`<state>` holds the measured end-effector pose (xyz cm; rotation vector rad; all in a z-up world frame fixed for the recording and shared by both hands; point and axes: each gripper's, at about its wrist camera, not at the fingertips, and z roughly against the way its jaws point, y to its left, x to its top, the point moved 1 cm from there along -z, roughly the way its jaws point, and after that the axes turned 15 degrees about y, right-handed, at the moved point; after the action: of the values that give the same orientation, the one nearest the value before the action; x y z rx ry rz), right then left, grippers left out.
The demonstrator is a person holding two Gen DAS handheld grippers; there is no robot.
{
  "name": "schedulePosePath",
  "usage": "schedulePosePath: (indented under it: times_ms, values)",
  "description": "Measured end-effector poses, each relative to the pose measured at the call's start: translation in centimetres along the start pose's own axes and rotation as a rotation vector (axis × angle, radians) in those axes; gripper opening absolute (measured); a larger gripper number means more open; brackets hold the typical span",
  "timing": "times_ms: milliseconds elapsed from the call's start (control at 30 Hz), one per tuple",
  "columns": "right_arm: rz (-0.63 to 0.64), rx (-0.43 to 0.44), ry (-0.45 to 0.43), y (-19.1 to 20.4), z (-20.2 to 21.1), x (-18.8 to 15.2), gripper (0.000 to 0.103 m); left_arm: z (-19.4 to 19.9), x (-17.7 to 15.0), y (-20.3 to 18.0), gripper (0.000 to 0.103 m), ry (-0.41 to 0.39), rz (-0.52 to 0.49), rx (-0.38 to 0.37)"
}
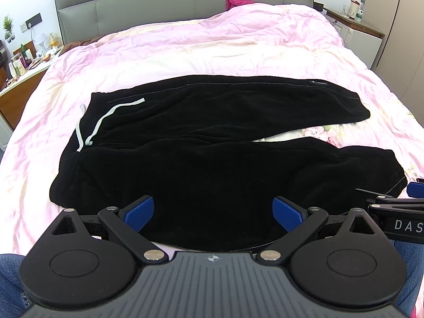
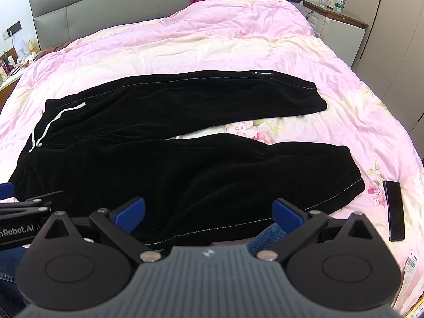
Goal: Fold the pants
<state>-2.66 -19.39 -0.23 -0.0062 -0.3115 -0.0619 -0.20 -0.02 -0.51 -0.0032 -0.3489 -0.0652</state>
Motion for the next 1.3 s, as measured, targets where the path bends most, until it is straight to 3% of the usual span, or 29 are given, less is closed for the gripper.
schedulePosePath:
  times_ms: [600,800,933,1067,1133,1200,1300]
  values:
    - [-0.009,0.004,-0.002,-0.3,-0.1,0.0,0.098,-0.5,0.1,0.4,0.103,0.009,0.004,-0.008]
    - [-0.002,0.033,-0.042,-1.5,-0.1,0.9,0.098,-1.7,1.1,3.9,0.103,0.023,0.053,-0.128]
    - [-0.025,0.094,-0.112,-4.9,0.1,2.2,0.098,-3.6,1.7,9.2,0.103,0.037,0.189,-0.106]
    - [-0.122,0.13,-0.175,-10.4,-1.1,3.5,0.098,-6.9,1.6,16.2,0.103,0.099,0.446,-0.122]
    - [-0.187,0.199,-0.196,-13.5,-2.1,4.0,0.098,-8.4,1.2,19.2,0.103,0.12,0.564,-0.111]
    - [-0.275,0.238,-0.168,-16.4,-3.4,4.6,0.098,-9.5,1.0,21.4,0.103,0.136,0.636,-0.067]
    - [-0.371,0.207,-0.104,-19.8,-5.6,5.5,0.098,-11.2,0.4,23.9,0.103,0.178,0.744,-0.027]
